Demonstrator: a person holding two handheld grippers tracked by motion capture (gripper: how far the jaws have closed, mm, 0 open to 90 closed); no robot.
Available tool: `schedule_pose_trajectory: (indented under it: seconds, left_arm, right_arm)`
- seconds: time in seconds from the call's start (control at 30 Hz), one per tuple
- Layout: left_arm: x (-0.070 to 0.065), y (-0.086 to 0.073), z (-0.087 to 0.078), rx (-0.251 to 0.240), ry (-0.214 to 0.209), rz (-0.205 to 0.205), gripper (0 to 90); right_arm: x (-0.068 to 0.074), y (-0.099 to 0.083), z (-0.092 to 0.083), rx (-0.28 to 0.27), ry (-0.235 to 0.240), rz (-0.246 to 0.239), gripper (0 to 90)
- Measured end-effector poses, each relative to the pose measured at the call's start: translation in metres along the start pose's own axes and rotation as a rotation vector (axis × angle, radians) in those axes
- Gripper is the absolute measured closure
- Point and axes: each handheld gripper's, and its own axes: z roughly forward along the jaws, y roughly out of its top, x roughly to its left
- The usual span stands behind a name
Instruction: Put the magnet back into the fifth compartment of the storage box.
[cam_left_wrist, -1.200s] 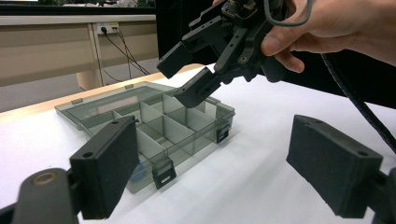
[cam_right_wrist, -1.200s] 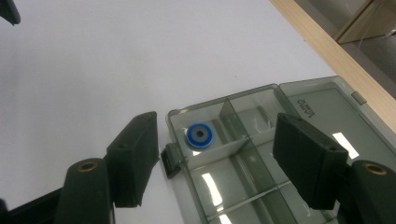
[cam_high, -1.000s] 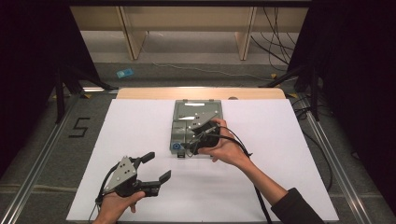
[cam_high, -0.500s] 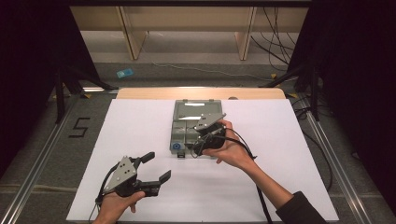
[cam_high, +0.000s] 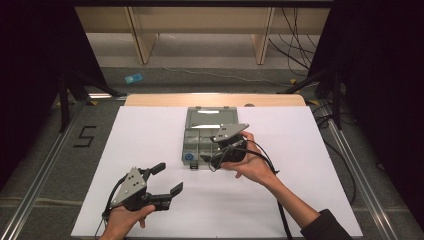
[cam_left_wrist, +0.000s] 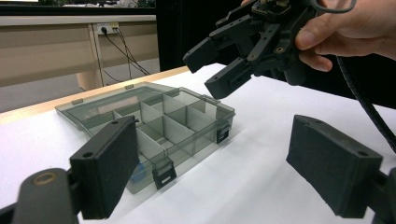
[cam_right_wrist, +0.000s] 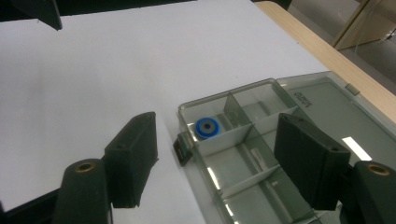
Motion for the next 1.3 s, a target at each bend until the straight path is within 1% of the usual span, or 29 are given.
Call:
schedule_pose_trajectory:
  seconds: [0.1,0.23,0.37,0.43,0.47,0.5,0.57,0.67,0.7,0.73,0.77,0.8,0.9,0.93,0.97,1.03,1.07,1.1,1.13,1.2,1.23,1.3]
  left_arm:
    - [0.000,0.000,0.000,0.000,0.000,0.001,15.9]
    - [0.000,0.000,0.000,0.001,-0.001,0.001,15.9]
    - [0.000,0.000,0.000,-0.003,-0.002,0.000,15.9]
    - [0.000,0.000,0.000,-0.003,-0.002,0.002,16.0]
    - [0.000,0.000,0.000,-0.002,-0.003,0.001,15.9]
    - [0.000,0.000,0.000,-0.001,-0.002,0.001,15.9]
    - [0.000,0.000,0.000,0.000,-0.003,0.002,16.0]
    - [0.000,0.000,0.000,0.000,-0.001,0.002,15.9]
    - [0.000,0.000,0.000,0.000,-0.001,0.003,16.0]
    - [0.000,0.000,0.000,-0.001,-0.002,0.003,16.0]
    - [0.000,0.000,0.000,-0.002,-0.002,0.005,15.9]
    - [0.000,0.000,0.000,-0.004,-0.002,0.003,16.0]
    - [0.000,0.000,0.000,-0.003,-0.001,0.003,16.0]
    - [0.000,0.000,0.000,-0.002,-0.002,0.001,16.0]
    - [0.000,0.000,0.000,-0.002,-0.002,0.002,16.0]
    - [0.000,0.000,0.000,-0.003,-0.003,0.004,16.0]
    - [0.000,0.000,0.000,-0.004,-0.002,0.005,16.0]
    - [0.000,0.000,0.000,-0.005,-0.002,0.005,16.0]
    - [0.000,0.000,0.000,-0.004,-0.002,0.006,16.0]
    - [0.000,0.000,0.000,-0.003,-0.002,0.005,16.0]
    - [0.000,0.000,0.000,-0.002,-0.002,0.004,16.0]
    - [0.000,0.000,0.000,-0.001,-0.002,0.005,16.0]
  right_arm:
    - [0.001,-0.002,-0.002,-0.005,0.004,0.000,30.0]
    - [0.001,-0.005,-0.008,-0.023,0.003,0.021,29.0]
    - [0.001,-0.008,-0.014,-0.046,-0.015,0.037,25.9]
    - [0.000,-0.011,-0.017,-0.073,-0.017,0.057,25.7]
    - [0.000,-0.011,-0.019,-0.077,-0.012,0.072,24.8]
    - [0.000,-0.013,-0.020,-0.088,-0.009,0.075,23.3]
    - [0.000,-0.015,-0.023,-0.105,-0.014,0.095,22.2]
    - [0.000,-0.018,-0.027,-0.100,-0.016,0.119,21.5]
    - [0.000,-0.019,-0.029,-0.106,-0.032,0.112,21.5]
    - [0.001,-0.021,-0.030,-0.109,-0.025,0.122,21.1]
    - [0.001,-0.022,-0.031,-0.116,-0.035,0.120,20.7]
    - [0.002,-0.023,-0.032,-0.110,-0.032,0.129,20.6]
    - [0.003,-0.027,-0.036,-0.136,-0.045,0.135,20.6]
    - [0.004,-0.028,-0.038,-0.134,-0.043,0.145,20.6]
    - [0.004,-0.029,-0.040,-0.154,-0.046,0.149,20.7]
    - [0.004,-0.031,-0.042,-0.159,-0.046,0.160,20.9]
    - [0.004,-0.032,-0.043,-0.170,-0.049,0.161,21.0]
    - [0.005,-0.033,-0.045,-0.172,-0.044,0.172,21.1]
    - [0.006,-0.034,-0.045,-0.186,-0.056,0.170,21.1]
    - [0.007,-0.036,-0.047,-0.189,-0.061,0.171,21.1]
    - [0.008,-0.037,-0.049,-0.185,-0.054,0.177,21.1]
    - [0.008,-0.039,-0.051,-0.196,-0.064,0.167,21.2]
